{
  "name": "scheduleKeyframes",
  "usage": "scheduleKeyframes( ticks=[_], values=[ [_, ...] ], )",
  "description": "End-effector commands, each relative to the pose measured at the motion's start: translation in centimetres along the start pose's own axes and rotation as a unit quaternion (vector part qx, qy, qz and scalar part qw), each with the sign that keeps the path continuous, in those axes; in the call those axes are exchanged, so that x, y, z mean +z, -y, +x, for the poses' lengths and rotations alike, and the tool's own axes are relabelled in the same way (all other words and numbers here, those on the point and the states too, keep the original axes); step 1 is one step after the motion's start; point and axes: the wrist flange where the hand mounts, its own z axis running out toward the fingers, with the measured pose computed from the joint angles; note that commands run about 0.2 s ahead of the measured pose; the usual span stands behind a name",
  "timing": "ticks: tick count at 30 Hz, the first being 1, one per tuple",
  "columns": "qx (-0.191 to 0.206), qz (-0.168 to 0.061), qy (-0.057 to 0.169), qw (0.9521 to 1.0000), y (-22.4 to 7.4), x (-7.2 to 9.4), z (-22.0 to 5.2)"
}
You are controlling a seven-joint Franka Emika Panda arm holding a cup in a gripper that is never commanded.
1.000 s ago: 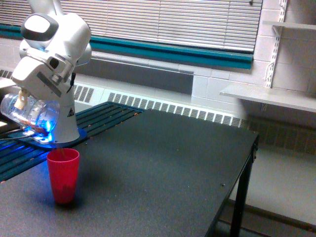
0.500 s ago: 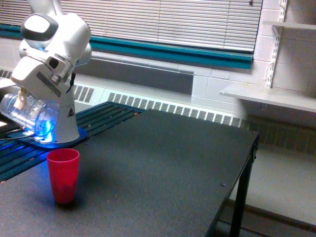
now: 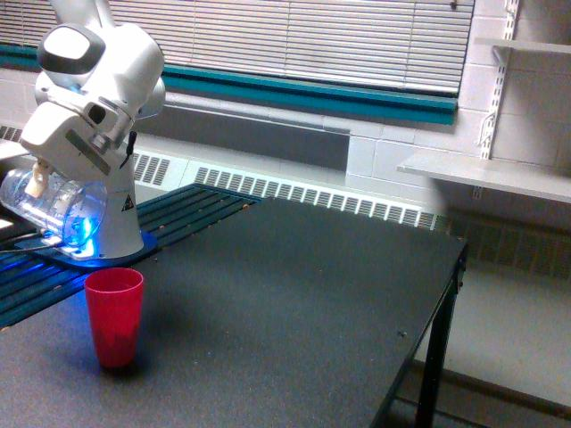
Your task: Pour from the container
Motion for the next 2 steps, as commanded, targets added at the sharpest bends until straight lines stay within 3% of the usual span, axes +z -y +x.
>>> scheduleKeyframes(
  ticks=[1, 2],
  values=[
    [-0.020, 0.001, 0.006, 0.9998, 0.42, -0.01, -0.53],
    [-0.019, 0.001, 0.006, 0.9998, 0.42, 0.00, -0.51]
  ],
)
